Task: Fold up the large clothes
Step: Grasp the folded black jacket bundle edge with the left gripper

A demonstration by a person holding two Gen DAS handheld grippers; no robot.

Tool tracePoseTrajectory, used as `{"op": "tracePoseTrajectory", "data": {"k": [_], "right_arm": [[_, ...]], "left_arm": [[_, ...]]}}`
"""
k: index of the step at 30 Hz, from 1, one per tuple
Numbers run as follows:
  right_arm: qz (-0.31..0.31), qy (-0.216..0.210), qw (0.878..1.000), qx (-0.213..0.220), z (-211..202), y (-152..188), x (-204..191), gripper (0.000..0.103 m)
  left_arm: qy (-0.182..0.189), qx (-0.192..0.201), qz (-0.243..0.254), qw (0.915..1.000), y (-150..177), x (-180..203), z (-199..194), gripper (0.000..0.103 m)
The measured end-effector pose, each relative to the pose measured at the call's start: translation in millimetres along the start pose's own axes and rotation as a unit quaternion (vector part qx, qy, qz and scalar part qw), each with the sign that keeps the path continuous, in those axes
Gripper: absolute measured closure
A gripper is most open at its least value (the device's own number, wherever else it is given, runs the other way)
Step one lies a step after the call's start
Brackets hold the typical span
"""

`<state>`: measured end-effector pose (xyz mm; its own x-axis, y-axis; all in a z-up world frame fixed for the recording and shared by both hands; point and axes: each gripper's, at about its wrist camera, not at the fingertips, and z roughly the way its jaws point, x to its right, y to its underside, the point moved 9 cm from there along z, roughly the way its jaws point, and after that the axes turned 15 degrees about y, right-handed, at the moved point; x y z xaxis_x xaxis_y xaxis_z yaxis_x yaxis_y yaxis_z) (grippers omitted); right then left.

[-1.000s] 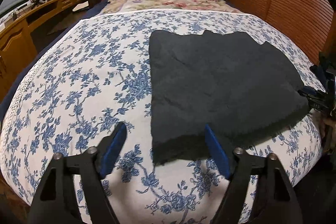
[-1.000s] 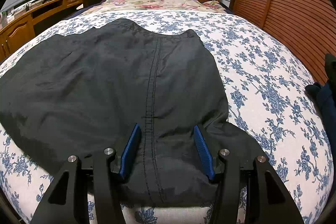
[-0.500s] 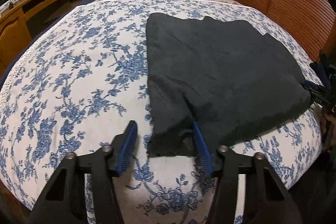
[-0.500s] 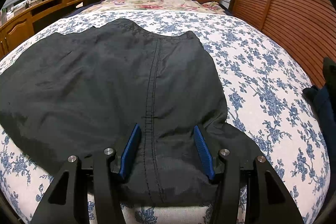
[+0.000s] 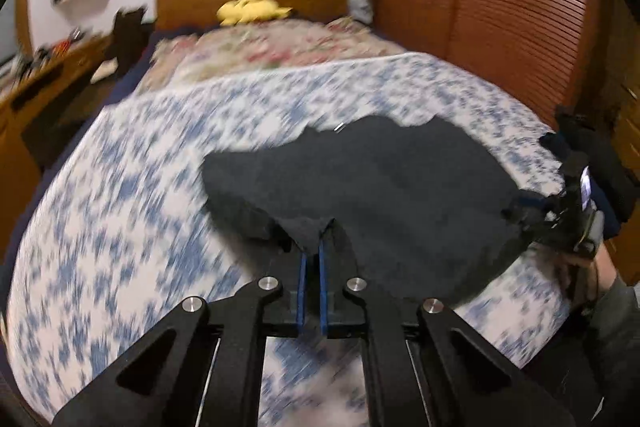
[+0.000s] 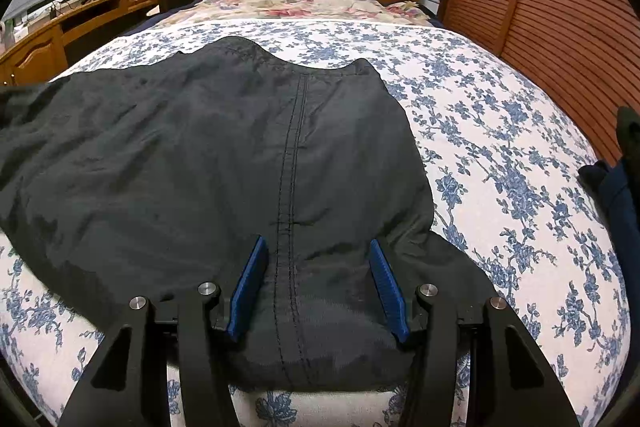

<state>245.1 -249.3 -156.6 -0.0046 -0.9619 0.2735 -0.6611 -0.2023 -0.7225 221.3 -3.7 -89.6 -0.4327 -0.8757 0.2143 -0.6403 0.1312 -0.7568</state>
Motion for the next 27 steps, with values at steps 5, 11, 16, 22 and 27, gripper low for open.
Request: {"op": "tracePoseTrajectory", "data": {"k": [5,11,16,22,27], "right_arm": [[0.005,-0.017,1.000,0.003,-8.5,2.7,7.3,0.048],[0.018,-0.043,0.999,0.009,-16.4,10.7,31.3,0.048],[0.047,-0.035,0.998,0.003,-16.9,24.5,67.0,0.048],[0.072,-0.016,0.997,-0.013,-15.0,38.1,94.5,0.048],[0.069,-0.010,0.998,-0.009,-20.1,33.0,90.9,0.048]], "left_arm": [[0.034,0.006,0.048,0.9982,-51.6,60.5,26.7,0.099],[0.087,-0.012,0.102,0.9908,-82.5,151.0,78.9,0.099],[0.141,-0.044,0.120,0.9817,-76.6,220.9,126.9,0.099],[0.161,-0.090,0.116,0.9759,-40.1,245.7,173.8,0.099],[0.144,-0.088,0.101,0.9805,-38.8,236.3,168.2,0.099]]}}
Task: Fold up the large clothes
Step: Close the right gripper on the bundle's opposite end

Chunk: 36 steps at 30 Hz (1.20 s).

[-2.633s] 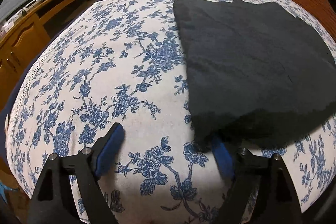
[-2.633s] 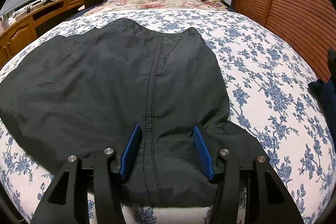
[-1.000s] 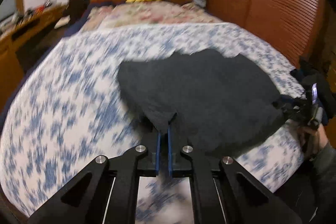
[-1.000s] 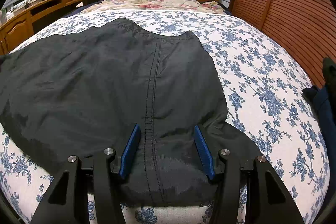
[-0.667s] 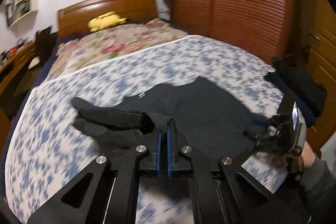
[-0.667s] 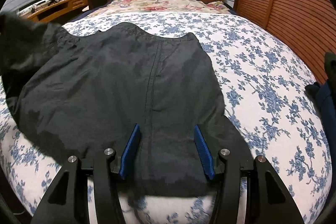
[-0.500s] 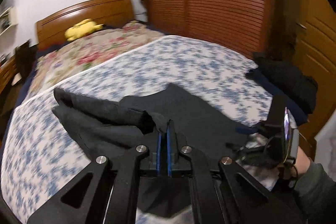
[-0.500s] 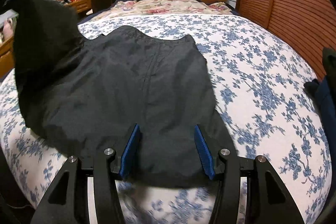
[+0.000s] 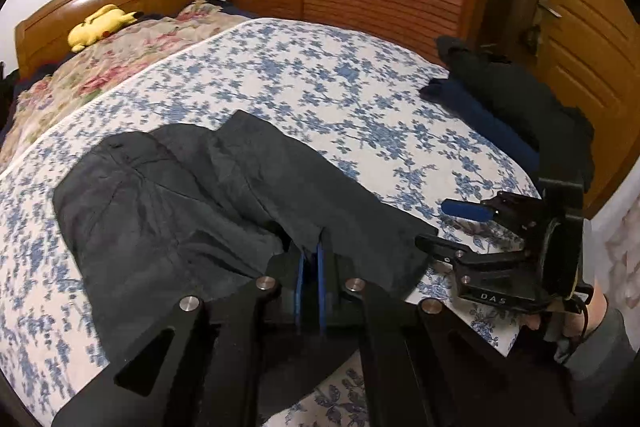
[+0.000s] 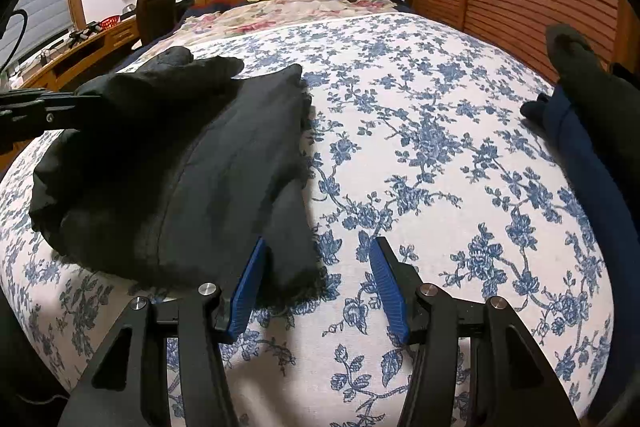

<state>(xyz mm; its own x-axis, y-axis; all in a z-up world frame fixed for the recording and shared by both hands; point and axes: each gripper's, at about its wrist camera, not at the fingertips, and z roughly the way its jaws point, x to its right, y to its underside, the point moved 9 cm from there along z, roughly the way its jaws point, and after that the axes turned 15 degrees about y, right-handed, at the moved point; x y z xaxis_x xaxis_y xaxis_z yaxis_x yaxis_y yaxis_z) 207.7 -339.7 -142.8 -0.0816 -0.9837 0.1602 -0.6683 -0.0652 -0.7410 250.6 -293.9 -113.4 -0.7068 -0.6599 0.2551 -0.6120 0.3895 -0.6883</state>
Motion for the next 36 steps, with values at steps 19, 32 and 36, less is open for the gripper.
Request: {"op": "tracePoseTrajectory", "data": {"k": [19,32,36], "right_arm": [[-0.036,-0.038,0.993,0.102,-70.6,-67.6,-59.6,0.048],[-0.084,-0.101,0.986,0.099,-62.4,-88.2,-120.0,0.048],[-0.098,-0.104,0.986,0.085,-55.9,-82.3,-128.6,0.048]], "left_arm": [[-0.078,0.063,-0.009,0.9949,29.2,-69.2,-117.5,0.071],[-0.115,0.054,-0.059,0.9901,84.8,-130.5,-122.2,0.069],[-0.115,0.053,-0.069,0.9895,94.7,-136.6,-122.1,0.069]]}}
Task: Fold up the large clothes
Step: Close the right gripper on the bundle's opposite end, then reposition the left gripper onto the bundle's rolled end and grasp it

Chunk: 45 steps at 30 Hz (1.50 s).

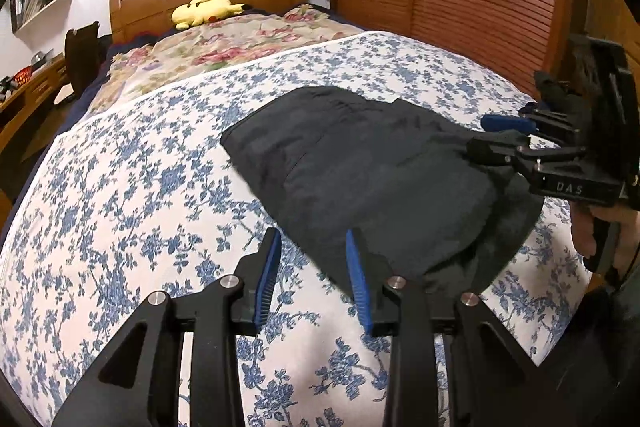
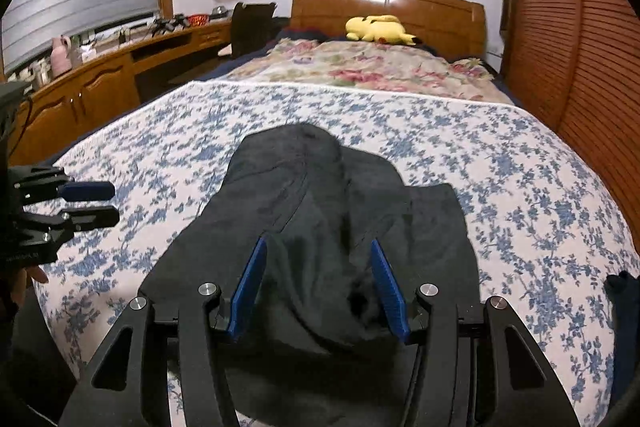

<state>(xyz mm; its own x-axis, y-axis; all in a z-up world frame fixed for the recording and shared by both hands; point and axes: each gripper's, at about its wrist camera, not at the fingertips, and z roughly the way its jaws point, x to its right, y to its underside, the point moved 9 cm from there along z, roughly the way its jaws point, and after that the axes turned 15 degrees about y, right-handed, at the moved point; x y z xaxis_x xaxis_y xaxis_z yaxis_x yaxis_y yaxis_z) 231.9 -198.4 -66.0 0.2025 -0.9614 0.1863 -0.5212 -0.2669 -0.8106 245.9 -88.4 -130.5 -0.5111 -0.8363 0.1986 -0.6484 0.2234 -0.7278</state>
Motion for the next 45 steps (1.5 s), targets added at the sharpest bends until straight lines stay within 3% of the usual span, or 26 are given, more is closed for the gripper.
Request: {"op": "tracePoseTrajectory", "data": {"k": [8,9,11,12,16,26,29,36,41,45], "right_arm": [[-0.012,-0.012,0.999,-0.042,29.1,8.7,-4.3,0.050],[-0.010,-0.021,0.999,-0.046,30.4,9.2,-6.2,0.054],[-0.004,-0.038,0.998,-0.052,31.5,10.4,-7.5,0.077],[-0.004,-0.041,0.998,-0.053,31.3,10.8,-6.8,0.084],[-0.002,-0.045,0.998,-0.040,25.9,7.5,-3.3,0.095],[0.044,-0.024,0.997,0.052,-27.9,-13.1,24.8,0.098],[0.057,-0.029,0.996,0.056,-41.8,-5.0,38.5,0.098],[0.072,0.019,0.996,0.041,-57.1,26.4,75.0,0.098],[0.073,0.075,0.994,-0.012,-52.5,54.9,107.0,0.098],[0.087,0.061,0.993,-0.045,-39.2,64.6,104.9,0.098]], "left_arm": [[-0.003,-0.003,-0.006,1.0000,9.1,-2.4,-0.6,0.068],[-0.003,-0.003,-0.007,1.0000,10.1,-2.5,-0.4,0.068],[-0.003,-0.006,-0.009,0.9999,12.0,-2.9,0.6,0.068],[-0.003,-0.007,-0.009,0.9999,12.8,-3.3,1.6,0.068],[-0.004,-0.012,-0.011,0.9999,13.8,-3.7,5.7,0.068],[-0.002,-0.017,-0.001,0.9998,3.0,8.3,14.7,0.068],[0.002,-0.018,0.006,0.9998,-2.6,17.5,19.5,0.068],[0.010,-0.016,0.009,0.9998,-14.2,31.5,29.4,0.067],[0.015,-0.016,0.013,0.9997,-22.1,40.6,39.3,0.067],[0.015,-0.018,0.019,0.9995,-31.3,43.1,53.9,0.067]]}}
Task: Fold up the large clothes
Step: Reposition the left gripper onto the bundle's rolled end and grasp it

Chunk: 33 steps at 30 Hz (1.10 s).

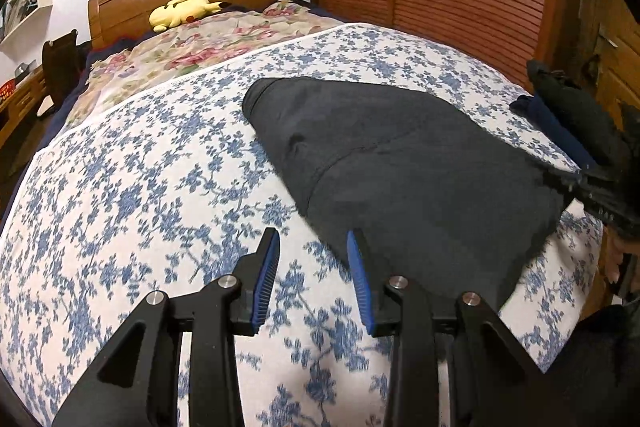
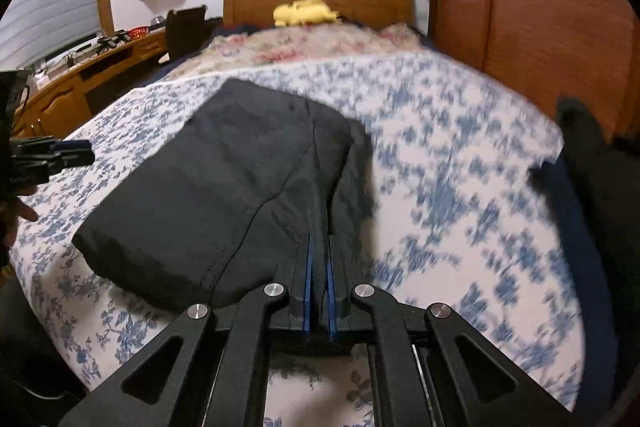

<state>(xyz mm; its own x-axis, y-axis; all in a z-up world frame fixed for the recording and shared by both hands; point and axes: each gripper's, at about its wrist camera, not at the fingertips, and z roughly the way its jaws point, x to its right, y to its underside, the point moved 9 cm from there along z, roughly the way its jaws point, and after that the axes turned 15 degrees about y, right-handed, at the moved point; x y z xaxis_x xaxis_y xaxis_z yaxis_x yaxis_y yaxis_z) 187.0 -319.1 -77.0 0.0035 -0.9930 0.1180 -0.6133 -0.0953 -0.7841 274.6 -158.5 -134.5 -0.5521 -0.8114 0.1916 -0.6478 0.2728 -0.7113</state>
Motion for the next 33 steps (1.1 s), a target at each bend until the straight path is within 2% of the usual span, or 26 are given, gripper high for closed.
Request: {"op": "tracePoseTrajectory", "data": {"k": [5,15,18,21,24,26,29,33], "right_arm": [[-0.005,0.007,1.000,-0.005,2.9,-5.1,-13.0,0.097],[-0.027,0.033,0.999,-0.013,19.5,1.9,-27.0,0.083],[-0.031,0.039,0.999,-0.017,28.3,3.6,-25.4,0.075],[-0.028,0.035,0.999,-0.021,33.3,4.3,-23.8,0.069],[-0.025,0.033,0.999,-0.023,36.6,4.2,-20.9,0.062],[-0.022,0.033,0.999,-0.026,39.1,5.5,-19.0,0.056],[-0.012,0.034,0.999,-0.035,43.3,7.8,-14.0,0.046],[0.003,0.023,0.999,-0.042,42.5,11.3,-10.4,0.042]], "left_arm": [[-0.004,-0.010,0.003,0.9999,-12.3,-11.4,29.0,0.067],[0.000,-0.053,-0.017,0.9984,-21.3,-45.4,105.5,0.065],[-0.016,-0.059,-0.023,0.9978,-26.5,-59.4,120.3,0.060],[-0.005,-0.065,-0.037,0.9972,-30.9,-67.6,132.8,0.051],[-0.016,-0.058,-0.033,0.9976,-40.7,-76.1,141.8,0.038],[-0.021,-0.055,-0.038,0.9976,-47.6,-84.0,147.7,0.025],[-0.008,-0.053,-0.056,0.9970,-59.6,-95.4,157.2,0.021],[0.000,-0.048,-0.061,0.9970,-71.3,-102.0,161.7,0.018]]}}
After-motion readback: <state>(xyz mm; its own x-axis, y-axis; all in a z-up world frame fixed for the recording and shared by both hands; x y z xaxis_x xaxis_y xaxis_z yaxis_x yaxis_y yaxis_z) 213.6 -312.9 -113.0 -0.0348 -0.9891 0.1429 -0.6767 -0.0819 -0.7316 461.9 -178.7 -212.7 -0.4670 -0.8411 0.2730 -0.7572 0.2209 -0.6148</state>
